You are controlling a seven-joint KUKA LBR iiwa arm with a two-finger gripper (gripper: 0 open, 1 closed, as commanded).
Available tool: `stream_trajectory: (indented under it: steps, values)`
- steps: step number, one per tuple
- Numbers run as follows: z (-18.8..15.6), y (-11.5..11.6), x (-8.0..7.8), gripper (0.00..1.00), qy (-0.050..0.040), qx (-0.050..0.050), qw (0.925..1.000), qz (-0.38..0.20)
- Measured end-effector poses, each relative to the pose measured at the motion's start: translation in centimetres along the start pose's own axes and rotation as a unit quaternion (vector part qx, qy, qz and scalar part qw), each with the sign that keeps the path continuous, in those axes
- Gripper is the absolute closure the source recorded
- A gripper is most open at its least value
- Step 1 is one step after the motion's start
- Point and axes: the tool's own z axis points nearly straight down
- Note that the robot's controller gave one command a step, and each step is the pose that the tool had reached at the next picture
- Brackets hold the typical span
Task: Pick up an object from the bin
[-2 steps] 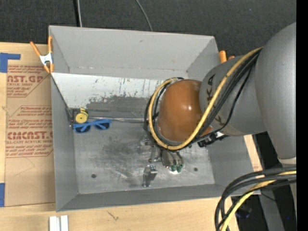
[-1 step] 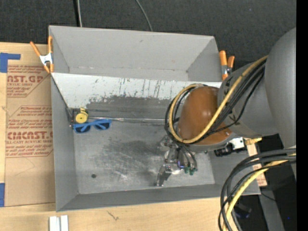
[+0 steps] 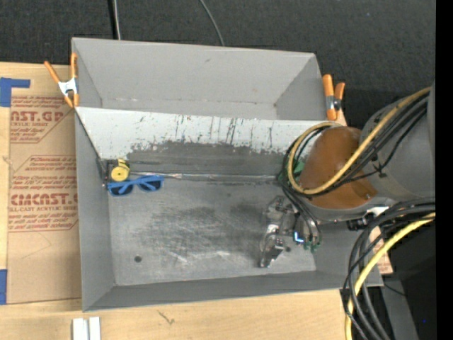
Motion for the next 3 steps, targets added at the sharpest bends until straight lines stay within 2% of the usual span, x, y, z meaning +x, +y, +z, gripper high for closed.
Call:
stream_trajectory:
  steps: [1, 2, 3]
  values:
    - [-0.4, -4.0, -1.4, 0.00, 0.0027, 0.001, 0.9978, 0.066]
    - [-0.5, -3.8, -1.5, 1.00, 0.0009, -0.001, 0.9979, 0.065]
    - [-2.0, -6.5, -3.2, 1.00, 0.0026, 0.000, 0.9916, -0.130]
